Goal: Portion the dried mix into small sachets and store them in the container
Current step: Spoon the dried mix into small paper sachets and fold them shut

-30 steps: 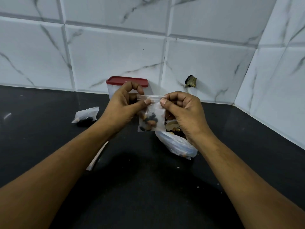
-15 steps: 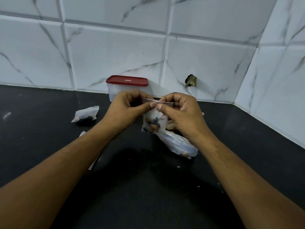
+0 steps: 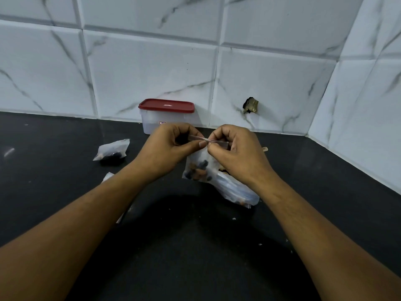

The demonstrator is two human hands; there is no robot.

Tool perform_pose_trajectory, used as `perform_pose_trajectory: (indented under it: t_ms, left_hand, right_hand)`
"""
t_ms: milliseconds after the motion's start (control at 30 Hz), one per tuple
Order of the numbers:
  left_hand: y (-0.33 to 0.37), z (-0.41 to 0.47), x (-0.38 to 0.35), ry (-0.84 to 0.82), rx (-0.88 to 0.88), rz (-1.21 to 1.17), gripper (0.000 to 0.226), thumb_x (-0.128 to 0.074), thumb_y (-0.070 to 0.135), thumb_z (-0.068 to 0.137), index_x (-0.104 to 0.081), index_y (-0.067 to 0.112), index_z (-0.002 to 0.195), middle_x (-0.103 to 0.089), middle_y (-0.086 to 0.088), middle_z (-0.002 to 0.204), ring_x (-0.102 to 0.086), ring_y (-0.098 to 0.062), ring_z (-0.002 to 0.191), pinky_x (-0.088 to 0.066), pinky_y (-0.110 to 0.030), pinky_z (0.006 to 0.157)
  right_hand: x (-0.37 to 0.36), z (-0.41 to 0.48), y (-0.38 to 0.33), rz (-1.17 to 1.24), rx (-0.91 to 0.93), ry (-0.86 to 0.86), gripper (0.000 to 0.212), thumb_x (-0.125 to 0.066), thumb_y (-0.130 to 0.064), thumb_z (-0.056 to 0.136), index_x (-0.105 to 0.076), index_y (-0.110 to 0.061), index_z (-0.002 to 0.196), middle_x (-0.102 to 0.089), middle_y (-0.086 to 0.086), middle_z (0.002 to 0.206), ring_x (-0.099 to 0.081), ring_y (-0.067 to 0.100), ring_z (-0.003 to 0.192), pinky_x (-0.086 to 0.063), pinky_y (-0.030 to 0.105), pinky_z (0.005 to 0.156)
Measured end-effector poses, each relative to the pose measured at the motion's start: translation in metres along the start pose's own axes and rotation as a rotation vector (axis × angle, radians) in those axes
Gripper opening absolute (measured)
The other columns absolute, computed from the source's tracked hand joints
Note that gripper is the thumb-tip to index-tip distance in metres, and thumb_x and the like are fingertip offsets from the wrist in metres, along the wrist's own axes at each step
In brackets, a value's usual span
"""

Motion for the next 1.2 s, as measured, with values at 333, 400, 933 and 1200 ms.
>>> perform_pose_trajectory:
  t_ms: [333,400,933,1200]
  left_hand:
    - [0.000,0.002,0.007,0.023,-0.007,0.080,0.005,-0.074,0.023,0.092,-0.074,0.022,0.097,-0.075,0.015,0.088,-0.071,0.000,0.086,-0.054,-0.013,0.073]
    - [-0.001,0.003,0.009,0.030,-0.002,0.084,0.005,-0.074,0.023,0.093,-0.074,0.022,0.098,-0.075,0.016,0.087,-0.071,0.001,0.086,-0.053,-0.012,0.072]
    - [0.012,-0.004,0.003,0.056,-0.127,0.222,0.008,-0.074,0.019,0.094,-0.075,0.027,0.094,-0.072,0.019,0.084,-0.067,0.005,0.085,-0.045,-0.006,0.072]
    - [0.010,-0.003,0.007,0.065,-0.065,0.198,0.008,-0.074,0.020,0.092,-0.076,0.028,0.091,-0.073,0.016,0.082,-0.067,0.006,0.082,-0.046,-0.005,0.070]
  right_hand:
    - [0.009,0.002,-0.001,-0.126,0.011,0.019,0.005,-0.071,-0.025,0.084,-0.073,-0.028,0.083,-0.072,-0.011,0.075,-0.069,0.009,0.064,-0.063,0.045,0.067]
    - [0.011,0.002,-0.002,-0.118,0.001,0.025,0.007,-0.071,-0.022,0.085,-0.073,-0.027,0.082,-0.073,-0.010,0.075,-0.071,0.007,0.064,-0.064,0.043,0.068]
    - [0.003,-0.002,-0.005,0.024,0.019,-0.018,0.005,-0.070,-0.012,0.090,-0.072,-0.015,0.086,-0.072,0.004,0.072,-0.073,0.021,0.064,-0.064,0.042,0.065]
    - [0.004,-0.001,-0.005,0.030,0.018,-0.010,0.006,-0.071,-0.013,0.091,-0.073,-0.016,0.087,-0.071,0.002,0.072,-0.071,0.021,0.064,-0.058,0.025,0.057]
Point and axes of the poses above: each hand's wrist, its own z-axis towards the middle knuckle, its own x-axis out of the back of the hand, y = z × x, the point moved 4 cm from there along z, towards the middle knuckle
